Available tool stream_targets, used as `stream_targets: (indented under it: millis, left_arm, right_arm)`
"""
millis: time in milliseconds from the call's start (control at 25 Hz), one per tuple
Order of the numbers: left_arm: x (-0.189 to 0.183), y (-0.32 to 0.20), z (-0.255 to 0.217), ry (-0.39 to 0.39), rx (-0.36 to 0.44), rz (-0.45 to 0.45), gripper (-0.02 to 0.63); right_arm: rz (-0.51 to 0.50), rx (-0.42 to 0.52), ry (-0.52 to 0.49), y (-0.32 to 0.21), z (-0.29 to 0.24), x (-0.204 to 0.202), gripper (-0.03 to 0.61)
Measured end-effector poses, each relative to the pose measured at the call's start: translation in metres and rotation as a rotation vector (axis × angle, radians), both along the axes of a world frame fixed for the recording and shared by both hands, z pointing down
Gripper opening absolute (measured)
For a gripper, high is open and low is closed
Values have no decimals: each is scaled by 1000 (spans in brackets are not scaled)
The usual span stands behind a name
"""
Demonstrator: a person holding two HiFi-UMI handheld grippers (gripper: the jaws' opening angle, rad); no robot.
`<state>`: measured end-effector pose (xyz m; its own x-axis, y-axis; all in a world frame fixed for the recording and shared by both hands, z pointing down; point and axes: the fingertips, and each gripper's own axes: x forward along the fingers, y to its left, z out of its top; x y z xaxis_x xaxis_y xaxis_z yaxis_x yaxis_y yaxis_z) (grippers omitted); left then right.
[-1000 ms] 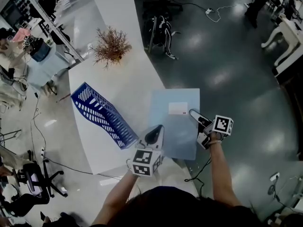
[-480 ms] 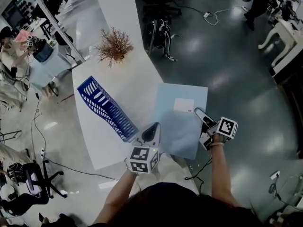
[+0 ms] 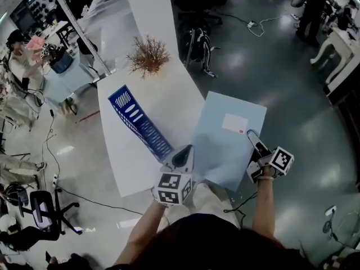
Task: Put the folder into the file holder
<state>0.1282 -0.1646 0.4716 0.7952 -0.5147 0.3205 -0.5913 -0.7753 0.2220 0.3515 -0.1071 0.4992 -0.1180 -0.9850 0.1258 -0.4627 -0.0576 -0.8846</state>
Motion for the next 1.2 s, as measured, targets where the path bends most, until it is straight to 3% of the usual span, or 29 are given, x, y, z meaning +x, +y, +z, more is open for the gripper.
stream_targets:
  millis: [640,1200]
  left_arm:
    - [-63,11,-17,14,36,9,5]
    - [-122,16,-17,11,52,10,5]
  right_arm:
    - [82,100,97,25,-53,-43,150]
    - [127,243,264,34,-114,-91,150]
